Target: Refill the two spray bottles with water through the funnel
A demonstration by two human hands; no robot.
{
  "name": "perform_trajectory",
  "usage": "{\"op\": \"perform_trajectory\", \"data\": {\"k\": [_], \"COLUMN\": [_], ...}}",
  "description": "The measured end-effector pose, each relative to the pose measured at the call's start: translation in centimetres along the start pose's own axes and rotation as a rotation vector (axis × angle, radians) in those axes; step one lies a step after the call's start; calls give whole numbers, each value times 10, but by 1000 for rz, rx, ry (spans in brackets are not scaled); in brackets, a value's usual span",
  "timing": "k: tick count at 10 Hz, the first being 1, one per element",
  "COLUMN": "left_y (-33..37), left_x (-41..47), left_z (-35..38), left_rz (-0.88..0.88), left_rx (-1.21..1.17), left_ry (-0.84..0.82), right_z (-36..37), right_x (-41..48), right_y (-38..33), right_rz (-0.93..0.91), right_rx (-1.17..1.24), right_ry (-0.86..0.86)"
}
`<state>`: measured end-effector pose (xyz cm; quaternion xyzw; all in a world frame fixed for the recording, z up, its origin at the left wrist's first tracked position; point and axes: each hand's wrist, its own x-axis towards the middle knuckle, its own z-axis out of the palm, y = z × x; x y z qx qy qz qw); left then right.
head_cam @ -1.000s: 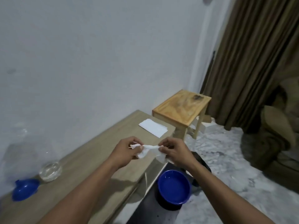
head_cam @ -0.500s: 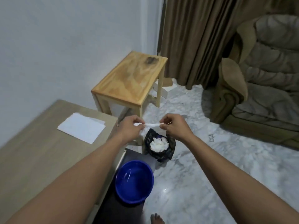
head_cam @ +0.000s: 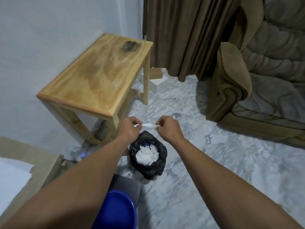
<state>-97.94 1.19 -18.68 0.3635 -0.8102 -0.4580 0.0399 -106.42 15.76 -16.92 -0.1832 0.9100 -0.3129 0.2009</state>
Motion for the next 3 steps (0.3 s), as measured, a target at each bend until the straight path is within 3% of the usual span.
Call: {"op": "perform_trajectory", "data": {"k": [2, 3], "left_y": [-8, -11], "left_x": [12, -23], "left_z": [8, 2], "left_rz": [-28, -65], "left_rx": [-17, -116], "left_ry": [27, 40], "right_z": [4, -6], "right_x": [9, -9], "right_y": [13, 11], "right_rz": [23, 10], "right_rx": [57, 121], "right_ry": [7, 41]}}
